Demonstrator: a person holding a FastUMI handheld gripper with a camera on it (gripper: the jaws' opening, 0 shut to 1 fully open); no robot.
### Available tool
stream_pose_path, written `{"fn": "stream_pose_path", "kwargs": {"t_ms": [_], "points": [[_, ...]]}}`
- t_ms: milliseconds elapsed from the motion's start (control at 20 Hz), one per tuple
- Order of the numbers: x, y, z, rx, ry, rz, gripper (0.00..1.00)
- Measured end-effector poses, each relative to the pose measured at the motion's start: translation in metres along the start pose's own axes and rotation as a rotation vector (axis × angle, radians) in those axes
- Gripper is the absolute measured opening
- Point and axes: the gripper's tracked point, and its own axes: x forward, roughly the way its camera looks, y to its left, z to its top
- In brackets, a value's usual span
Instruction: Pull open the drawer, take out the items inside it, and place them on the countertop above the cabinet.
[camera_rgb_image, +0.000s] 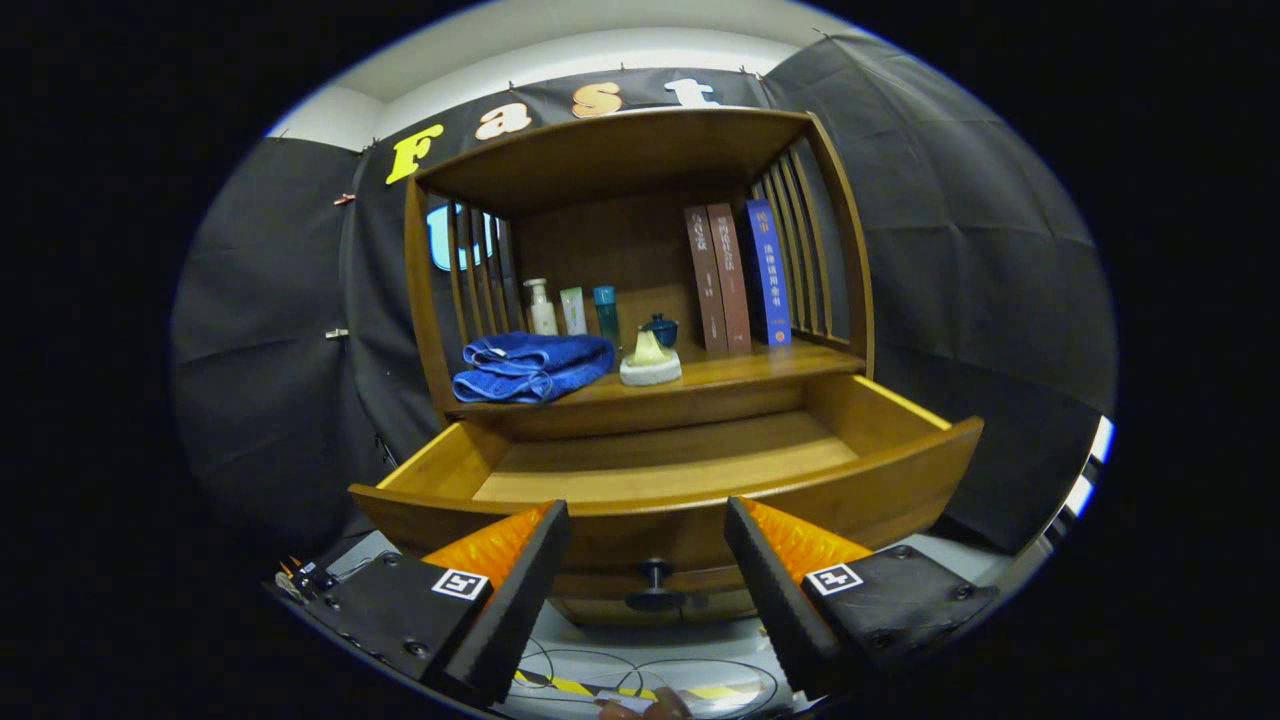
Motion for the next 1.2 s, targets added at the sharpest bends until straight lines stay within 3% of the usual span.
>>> {"fn": "stream_pose_path", "kwargs": {"t_ms": [550, 750, 1200], "points": [[0.028, -0.003, -0.037, -0.029, 0.066, -0.029, 1.00], [0.037, -0.002, -0.030, -0.021, 0.073, -0.033, 0.99], [0.113, -0.001, -0.005, -0.019, 0.059, -0.031, 0.99]]}}
